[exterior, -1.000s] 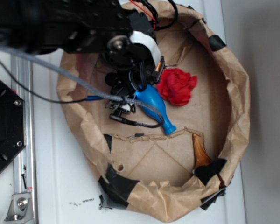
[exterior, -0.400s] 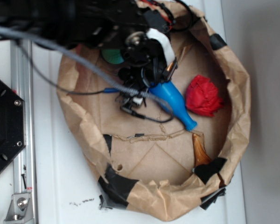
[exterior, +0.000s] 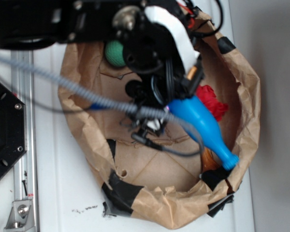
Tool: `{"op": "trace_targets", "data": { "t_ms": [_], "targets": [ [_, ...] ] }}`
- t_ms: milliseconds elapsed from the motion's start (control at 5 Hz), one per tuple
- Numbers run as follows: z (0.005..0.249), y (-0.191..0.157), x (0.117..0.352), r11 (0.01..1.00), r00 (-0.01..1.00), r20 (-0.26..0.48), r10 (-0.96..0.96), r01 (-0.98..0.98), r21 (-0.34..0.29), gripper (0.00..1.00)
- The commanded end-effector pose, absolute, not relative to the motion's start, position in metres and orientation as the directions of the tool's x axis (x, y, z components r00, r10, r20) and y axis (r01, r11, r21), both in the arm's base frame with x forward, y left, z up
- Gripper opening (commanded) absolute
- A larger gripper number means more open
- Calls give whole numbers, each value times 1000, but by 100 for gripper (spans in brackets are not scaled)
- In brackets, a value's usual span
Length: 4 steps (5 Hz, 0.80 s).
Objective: Grab the blue bottle.
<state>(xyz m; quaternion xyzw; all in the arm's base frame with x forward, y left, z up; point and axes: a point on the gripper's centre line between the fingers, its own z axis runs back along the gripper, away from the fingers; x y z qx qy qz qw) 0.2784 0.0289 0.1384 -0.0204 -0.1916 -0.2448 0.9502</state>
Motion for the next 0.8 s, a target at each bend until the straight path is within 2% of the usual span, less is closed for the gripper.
{"op": "trace_targets", "data": {
  "t_ms": [0, 200, 400, 600],
  "targets": [
    [194, 7, 261, 986, 901, 400, -168, 158, 58, 0],
    [187, 22, 251, 994, 919, 389, 61, -91, 57, 0],
    [186, 26, 244, 943, 878, 365, 309, -334, 5, 0],
    [180, 29, 243, 913, 869, 320, 377, -406, 29, 0]
  ]
}}
